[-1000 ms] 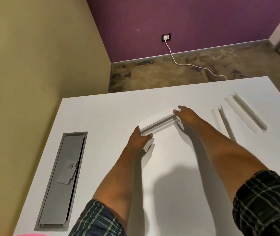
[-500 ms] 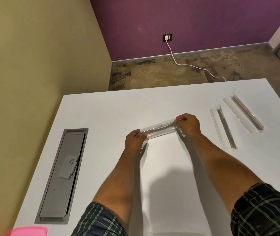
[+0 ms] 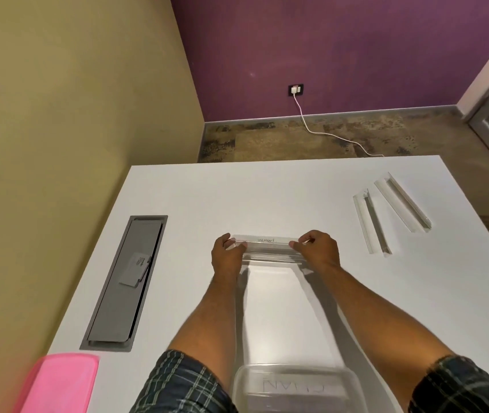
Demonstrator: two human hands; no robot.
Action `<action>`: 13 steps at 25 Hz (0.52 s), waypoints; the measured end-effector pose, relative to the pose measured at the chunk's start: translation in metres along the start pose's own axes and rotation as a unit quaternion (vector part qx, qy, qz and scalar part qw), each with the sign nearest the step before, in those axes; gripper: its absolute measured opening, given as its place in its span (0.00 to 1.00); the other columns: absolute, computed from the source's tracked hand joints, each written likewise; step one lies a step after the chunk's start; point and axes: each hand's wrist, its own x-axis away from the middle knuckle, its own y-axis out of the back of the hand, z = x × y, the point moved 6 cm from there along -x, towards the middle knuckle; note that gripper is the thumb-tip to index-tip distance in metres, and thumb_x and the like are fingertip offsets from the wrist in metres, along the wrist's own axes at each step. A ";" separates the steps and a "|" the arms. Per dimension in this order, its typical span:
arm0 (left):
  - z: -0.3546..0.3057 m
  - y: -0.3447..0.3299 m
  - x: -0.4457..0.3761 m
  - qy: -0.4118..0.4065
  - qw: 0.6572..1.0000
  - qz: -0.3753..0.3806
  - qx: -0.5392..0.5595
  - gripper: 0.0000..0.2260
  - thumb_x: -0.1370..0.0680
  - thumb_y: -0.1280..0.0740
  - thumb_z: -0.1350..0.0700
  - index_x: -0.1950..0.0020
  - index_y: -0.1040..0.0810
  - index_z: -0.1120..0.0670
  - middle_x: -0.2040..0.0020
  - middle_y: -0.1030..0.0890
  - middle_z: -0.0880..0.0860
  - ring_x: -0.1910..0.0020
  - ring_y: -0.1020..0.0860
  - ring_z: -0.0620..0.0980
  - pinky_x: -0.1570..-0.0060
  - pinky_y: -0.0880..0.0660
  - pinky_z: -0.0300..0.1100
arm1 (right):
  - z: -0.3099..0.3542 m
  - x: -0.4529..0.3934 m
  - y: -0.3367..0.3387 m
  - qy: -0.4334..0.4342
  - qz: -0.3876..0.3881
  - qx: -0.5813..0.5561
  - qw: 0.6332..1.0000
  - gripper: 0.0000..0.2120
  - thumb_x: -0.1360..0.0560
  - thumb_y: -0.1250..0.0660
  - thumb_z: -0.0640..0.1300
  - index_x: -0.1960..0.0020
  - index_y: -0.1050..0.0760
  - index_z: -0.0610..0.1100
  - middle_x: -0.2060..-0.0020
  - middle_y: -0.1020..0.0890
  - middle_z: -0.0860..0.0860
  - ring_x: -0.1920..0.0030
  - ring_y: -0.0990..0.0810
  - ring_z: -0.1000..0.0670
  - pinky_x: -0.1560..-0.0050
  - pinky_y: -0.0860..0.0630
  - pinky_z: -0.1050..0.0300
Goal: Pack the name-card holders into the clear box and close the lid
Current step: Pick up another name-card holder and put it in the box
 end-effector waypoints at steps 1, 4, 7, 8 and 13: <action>-0.001 0.006 0.006 -0.001 1.000 -0.013 0.006 0.25 0.26 0.25 0.59 0.30 0.26 0.52 0.37 0.20 0.50 0.40 0.20 0.53 0.34 0.24 0.56 | 0.002 0.012 -0.003 0.012 0.018 0.010 1.000 0.15 0.33 0.18 0.51 0.55 0.19 0.43 0.60 0.18 0.47 0.67 0.19 0.50 0.73 0.24 0.63; -0.004 0.030 0.026 -0.002 0.998 -0.053 0.021 0.26 0.27 0.24 0.61 0.31 0.27 0.53 0.38 0.21 0.54 0.44 0.20 0.56 0.38 0.23 0.57 | 0.012 0.050 -0.013 0.043 0.062 0.075 0.994 0.23 0.40 0.16 0.57 0.54 0.21 0.46 0.59 0.19 0.49 0.64 0.19 0.50 0.71 0.25 0.60; -0.007 0.054 0.045 -0.004 0.996 -0.089 -0.007 0.28 0.29 0.23 0.63 0.32 0.28 0.53 0.37 0.22 0.59 0.42 0.20 0.60 0.38 0.23 0.56 | 0.022 0.083 -0.030 0.081 0.130 0.188 0.970 0.31 0.42 0.15 0.55 0.45 0.21 0.45 0.51 0.18 0.49 0.50 0.19 0.46 0.51 0.21 0.52; -0.008 0.062 0.049 -0.006 0.994 -0.104 -0.025 0.28 0.30 0.23 0.63 0.32 0.28 0.52 0.37 0.23 0.59 0.41 0.20 0.60 0.39 0.23 0.54 | 0.023 0.092 -0.036 0.082 0.156 0.213 0.961 0.32 0.42 0.14 0.53 0.44 0.21 0.45 0.50 0.18 0.49 0.49 0.18 0.45 0.49 0.20 0.51; -0.017 0.085 0.077 -0.046 0.985 -0.132 -0.104 0.36 0.30 0.28 0.65 0.25 0.36 0.50 0.32 0.31 0.57 0.43 0.23 0.60 0.43 0.25 0.48 | 0.028 0.134 -0.049 0.091 0.239 0.290 0.922 0.22 0.40 0.17 0.50 0.54 0.24 0.44 0.64 0.13 0.47 0.66 0.13 0.49 0.55 0.16 0.52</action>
